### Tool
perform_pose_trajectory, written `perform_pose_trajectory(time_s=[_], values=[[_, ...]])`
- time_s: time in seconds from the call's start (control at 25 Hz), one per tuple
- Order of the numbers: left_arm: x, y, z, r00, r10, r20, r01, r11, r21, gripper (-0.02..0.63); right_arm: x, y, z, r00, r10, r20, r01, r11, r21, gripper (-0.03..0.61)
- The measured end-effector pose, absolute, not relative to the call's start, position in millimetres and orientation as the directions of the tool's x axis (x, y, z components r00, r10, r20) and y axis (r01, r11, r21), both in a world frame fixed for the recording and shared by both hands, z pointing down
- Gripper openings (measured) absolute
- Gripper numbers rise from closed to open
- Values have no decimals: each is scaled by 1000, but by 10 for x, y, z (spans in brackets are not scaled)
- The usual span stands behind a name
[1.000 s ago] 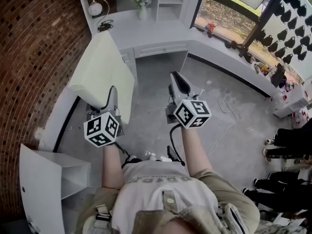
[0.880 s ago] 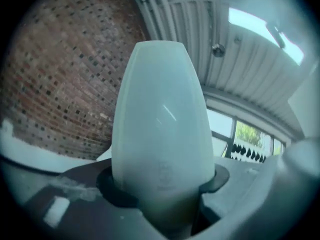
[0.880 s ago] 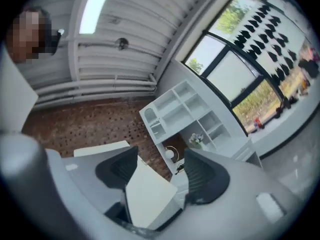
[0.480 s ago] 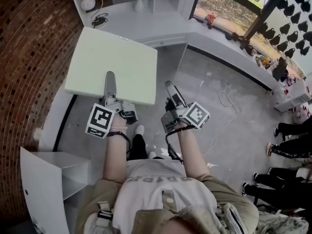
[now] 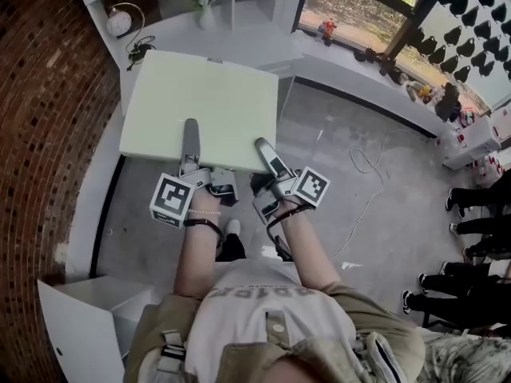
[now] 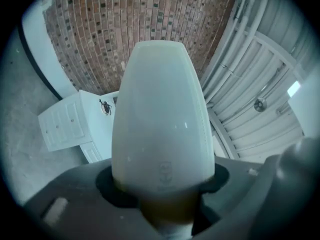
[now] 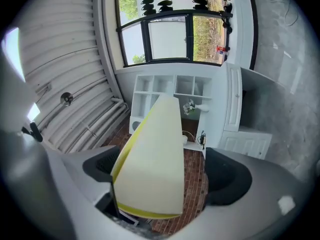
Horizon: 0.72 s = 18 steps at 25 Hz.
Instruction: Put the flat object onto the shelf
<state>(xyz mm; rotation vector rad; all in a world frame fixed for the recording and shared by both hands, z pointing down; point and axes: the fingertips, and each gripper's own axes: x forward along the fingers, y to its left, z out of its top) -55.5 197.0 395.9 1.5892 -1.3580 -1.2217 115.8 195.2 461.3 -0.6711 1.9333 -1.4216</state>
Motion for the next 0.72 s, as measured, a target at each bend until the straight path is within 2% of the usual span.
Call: perform_pose_trajectory(time_s=[0.24,0.44,0.72], values=[[-614,1389,3861,69,-969,-237,-309,-247,918,305,1064,1420,4418,-637,-734,-237,-41,339,-940,376],[-726,946,3619,156,-935,-320,-337,-355,872,327,901,987,4247,-643,-710,-287,-41,407,-913,354],[-706,500,3421,400,-843,-360,-420,-517,746,379,818,406,3860,-638,-675,-371,-71,531,-844,344]])
